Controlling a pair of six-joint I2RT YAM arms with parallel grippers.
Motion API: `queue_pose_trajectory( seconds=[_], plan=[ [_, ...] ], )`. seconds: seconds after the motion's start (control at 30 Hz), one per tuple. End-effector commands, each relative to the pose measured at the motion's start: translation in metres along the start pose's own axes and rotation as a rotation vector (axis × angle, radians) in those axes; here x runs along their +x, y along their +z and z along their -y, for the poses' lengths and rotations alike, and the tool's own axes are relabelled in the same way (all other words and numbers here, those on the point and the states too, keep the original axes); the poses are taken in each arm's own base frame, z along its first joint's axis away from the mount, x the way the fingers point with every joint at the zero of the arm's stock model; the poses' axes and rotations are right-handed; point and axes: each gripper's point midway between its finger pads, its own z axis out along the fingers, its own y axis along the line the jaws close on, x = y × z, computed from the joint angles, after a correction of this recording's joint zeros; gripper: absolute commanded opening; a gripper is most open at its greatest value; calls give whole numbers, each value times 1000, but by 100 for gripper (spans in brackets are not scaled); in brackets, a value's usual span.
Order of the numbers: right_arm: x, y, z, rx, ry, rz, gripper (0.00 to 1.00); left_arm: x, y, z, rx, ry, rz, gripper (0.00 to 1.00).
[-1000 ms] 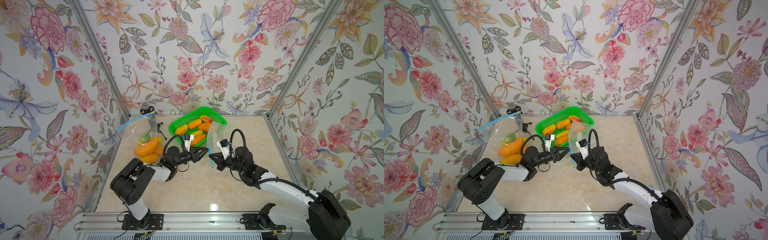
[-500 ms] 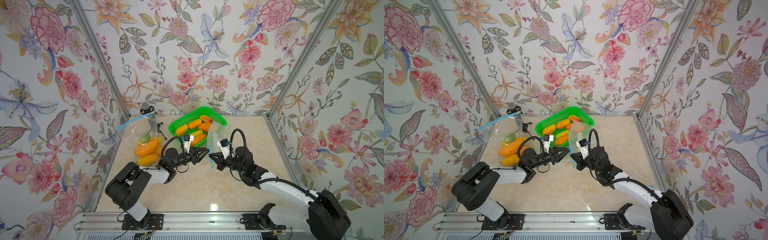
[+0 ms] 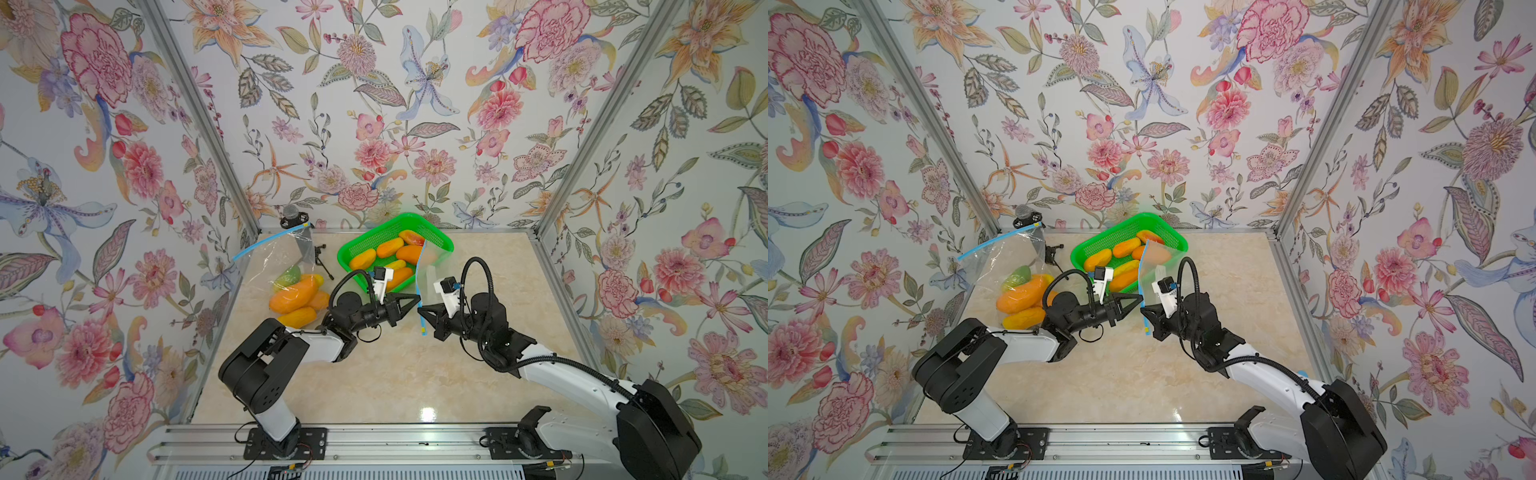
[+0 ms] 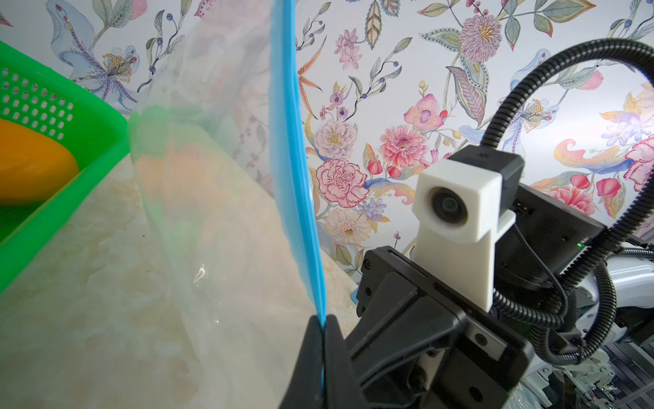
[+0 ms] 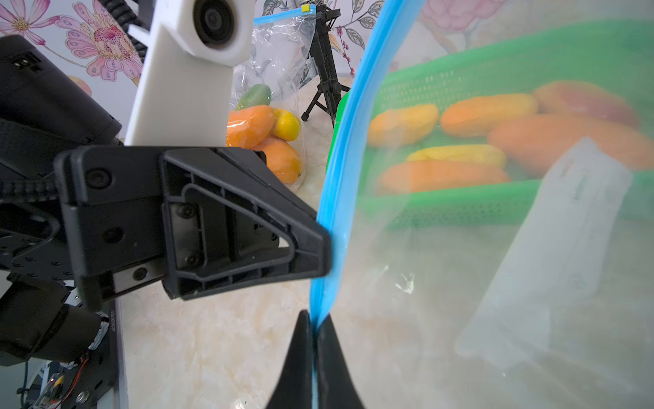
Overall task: Place the mango in a zip-top bag and seal the zipper
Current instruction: Open the zipper of the food storage bag.
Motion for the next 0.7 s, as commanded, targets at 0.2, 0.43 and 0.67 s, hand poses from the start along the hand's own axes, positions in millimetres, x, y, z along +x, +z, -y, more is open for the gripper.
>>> queue_pose_trajectory(
  seconds=[0.2,0.43,0.67],
  plan=[
    [-17,-3,6,3,4,54,0,-6,2,10,32,20,19,12],
    [-16,-1,4,-11,9,49,0,-8,1,13,43,23,28,18],
    [-16,0,2,-21,8,49,0,-5,5,10,46,16,19,16]
  ],
)
